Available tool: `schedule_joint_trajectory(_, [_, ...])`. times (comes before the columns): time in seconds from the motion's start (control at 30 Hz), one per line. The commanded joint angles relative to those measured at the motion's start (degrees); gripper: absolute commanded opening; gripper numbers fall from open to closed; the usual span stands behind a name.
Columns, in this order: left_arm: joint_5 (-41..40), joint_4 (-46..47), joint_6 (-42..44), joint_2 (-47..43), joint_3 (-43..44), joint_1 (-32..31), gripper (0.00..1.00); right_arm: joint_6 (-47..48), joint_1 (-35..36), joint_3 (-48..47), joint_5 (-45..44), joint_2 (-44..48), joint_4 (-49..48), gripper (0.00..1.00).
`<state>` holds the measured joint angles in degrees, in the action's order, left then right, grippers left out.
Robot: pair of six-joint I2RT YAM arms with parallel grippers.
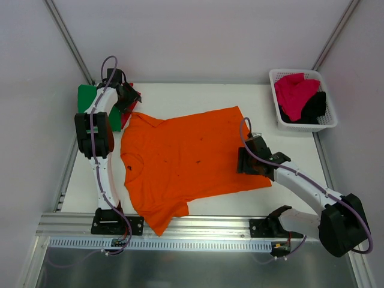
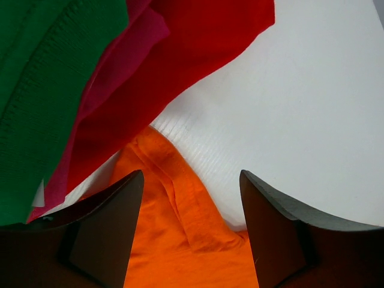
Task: Fold and stack the t-shirts
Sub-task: Flatten the tshirt out
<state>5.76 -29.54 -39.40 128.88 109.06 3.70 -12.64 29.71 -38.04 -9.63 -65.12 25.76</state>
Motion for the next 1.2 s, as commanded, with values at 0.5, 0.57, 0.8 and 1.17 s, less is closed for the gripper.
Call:
schedule_joint_trajectory(0.5, [-3.03, -1.4, -1.47, 0.85, 0.72, 0.34, 0.65, -0.45, -0.1, -0.1, -0.92, 1.05, -0.18, 0.59])
schedule_joint_trajectory(0.57, [-3.65, -1.31, -1.73, 1.2, 0.72, 0.34, 0.64, -0.36, -0.1, -0.02, -0.83, 1.05, -0.18, 0.6])
schedule_joint_trajectory(0.8, [-4.0, -1.4, -2.17, 3.57, 0.98, 0.34, 0.63, -0.28, -0.18, 0.16, -1.45, 1.14, -0.01, 0.6])
schedule_joint_trajectory(1.17, [-5.06, -1.31, -2.0, 5.32, 2.12, 0.34, 0.6, -0.19, -0.18, -0.1, -1.36, 0.43, 0.08, 0.6])
